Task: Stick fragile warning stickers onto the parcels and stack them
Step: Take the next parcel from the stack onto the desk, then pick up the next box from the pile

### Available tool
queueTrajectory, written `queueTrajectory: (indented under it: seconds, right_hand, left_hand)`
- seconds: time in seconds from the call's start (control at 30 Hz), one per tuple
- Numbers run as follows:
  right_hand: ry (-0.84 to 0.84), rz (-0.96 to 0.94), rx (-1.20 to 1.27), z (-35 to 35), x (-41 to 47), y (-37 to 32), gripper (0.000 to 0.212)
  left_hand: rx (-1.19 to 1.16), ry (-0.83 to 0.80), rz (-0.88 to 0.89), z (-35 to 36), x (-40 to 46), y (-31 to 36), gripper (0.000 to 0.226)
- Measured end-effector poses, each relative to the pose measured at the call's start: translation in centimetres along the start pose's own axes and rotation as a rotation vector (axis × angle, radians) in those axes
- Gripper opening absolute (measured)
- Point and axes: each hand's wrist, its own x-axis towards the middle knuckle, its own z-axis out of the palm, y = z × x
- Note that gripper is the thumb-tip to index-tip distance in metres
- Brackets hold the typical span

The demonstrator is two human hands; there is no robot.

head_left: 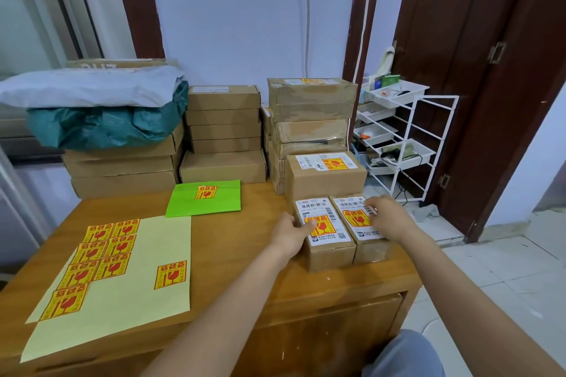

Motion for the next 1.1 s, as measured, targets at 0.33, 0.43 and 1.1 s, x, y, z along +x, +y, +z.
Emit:
queueTrajectory:
  seconds: [0.33,0.43,1.1]
  right_hand:
    - [0.101,-0.285,0.169,-1.6,-2.7,-7.7,0.021]
    - [0.040,-0.369,0.210,-1.1,-2.9,-10.4,0.021]
    - [0.010,-0.419,0.194,0.8,2.6,-21.5,0.024]
  left_hand:
    - [0.169,0.096,0.076,-4.6,0.1,1.5,0.018]
    - [0.335,0.172,0.117,-6.8,-0.1,2.3,0.016]
    - [0.724,0.339,0.277,-17.3,2.7,7.8,0.027]
